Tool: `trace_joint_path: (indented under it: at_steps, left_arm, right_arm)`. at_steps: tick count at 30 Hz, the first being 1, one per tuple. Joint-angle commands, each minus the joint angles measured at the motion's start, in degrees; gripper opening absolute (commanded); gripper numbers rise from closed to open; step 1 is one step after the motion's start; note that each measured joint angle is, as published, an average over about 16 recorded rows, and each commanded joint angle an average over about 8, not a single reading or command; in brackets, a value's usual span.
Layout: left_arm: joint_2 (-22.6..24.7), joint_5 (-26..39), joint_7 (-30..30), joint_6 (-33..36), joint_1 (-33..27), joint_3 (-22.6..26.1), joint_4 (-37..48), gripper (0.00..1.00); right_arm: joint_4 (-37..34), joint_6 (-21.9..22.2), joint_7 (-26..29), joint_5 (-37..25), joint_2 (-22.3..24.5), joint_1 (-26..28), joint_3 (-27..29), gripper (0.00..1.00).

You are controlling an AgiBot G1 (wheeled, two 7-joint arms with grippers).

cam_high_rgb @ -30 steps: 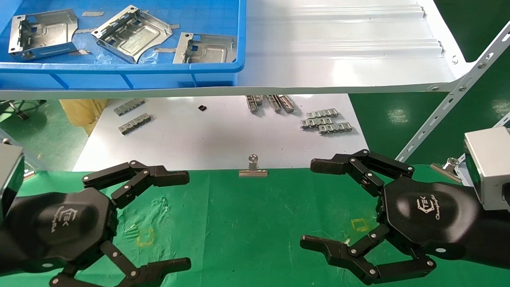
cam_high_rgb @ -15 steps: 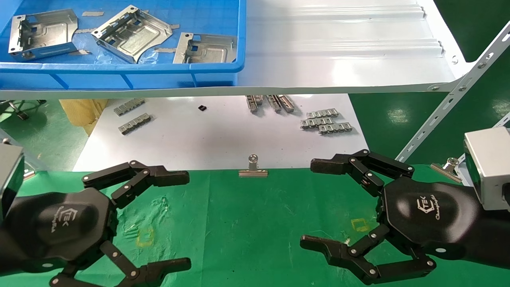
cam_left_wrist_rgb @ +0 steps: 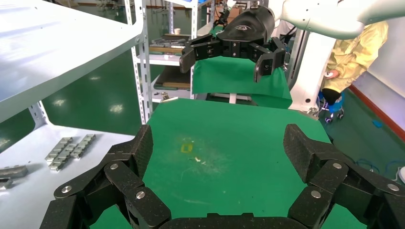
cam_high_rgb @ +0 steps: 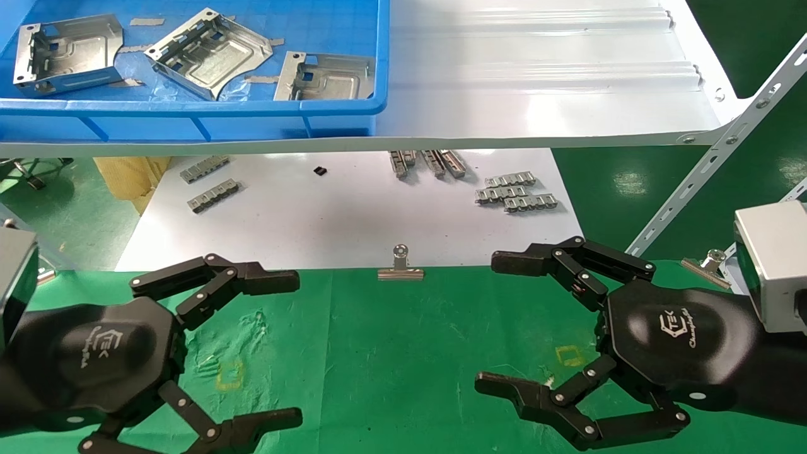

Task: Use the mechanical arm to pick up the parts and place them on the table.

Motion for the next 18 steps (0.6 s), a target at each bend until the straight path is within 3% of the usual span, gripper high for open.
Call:
trace_joint_path:
  at_steps: [1,18]
  left_arm:
    - [0.00,0.00,0.00,0.00,0.00,0.00,0.00,1.00]
    - [0.00,0.00,0.00,0.00,0.00,0.00,0.00,1.00]
  right_arm:
    - [0.00,0.00,0.00,0.00,0.00,0.00,0.00,1.00]
    - [0.00,0.00,0.00,0.00,0.00,0.00,0.00,1.00]
